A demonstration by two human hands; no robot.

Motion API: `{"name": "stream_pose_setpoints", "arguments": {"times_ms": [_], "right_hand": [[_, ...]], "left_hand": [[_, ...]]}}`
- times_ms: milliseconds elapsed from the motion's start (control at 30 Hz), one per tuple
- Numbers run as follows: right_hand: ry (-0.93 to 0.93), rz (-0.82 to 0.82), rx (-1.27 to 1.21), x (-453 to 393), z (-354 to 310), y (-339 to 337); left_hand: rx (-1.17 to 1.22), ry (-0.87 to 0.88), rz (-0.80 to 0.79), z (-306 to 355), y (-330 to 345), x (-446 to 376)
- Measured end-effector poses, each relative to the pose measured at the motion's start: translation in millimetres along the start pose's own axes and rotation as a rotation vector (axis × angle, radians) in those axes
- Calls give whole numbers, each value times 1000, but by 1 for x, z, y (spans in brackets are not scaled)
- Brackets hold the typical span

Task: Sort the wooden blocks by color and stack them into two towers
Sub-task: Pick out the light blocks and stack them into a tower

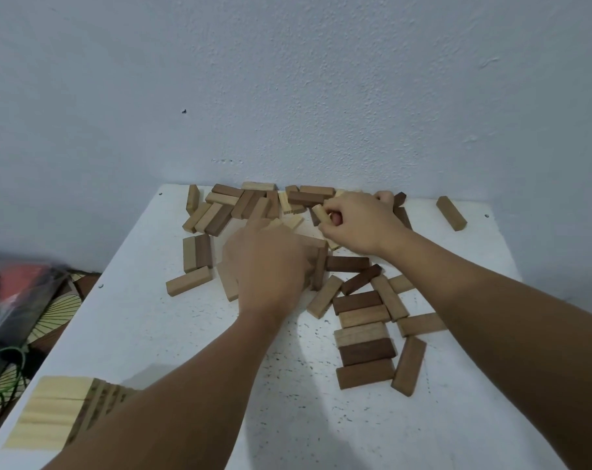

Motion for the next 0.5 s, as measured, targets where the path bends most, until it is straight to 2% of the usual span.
{"name": "stream_pose_setpoints", "arguments": {"times_ms": [100,300,500], "right_hand": [[5,-4,79,5,-4,6],[148,-98,-26,11,10,10],[228,-52,41,15,5,10]], "left_hand": [[-15,-132,91,-11,-8,-2],[-81,-165,101,-17,-7,-2],[-72,-157,-4,-13,-2,-3]]}}
Point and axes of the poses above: each hand's wrist, its own x-axis away from the middle knuckle, its own y-axis out of the palm, z = x × y, the point moved 8 cm from there along -x, towards the middle knuckle, and after that the axes turned 7 degrees about x, right-handed, at the moved point
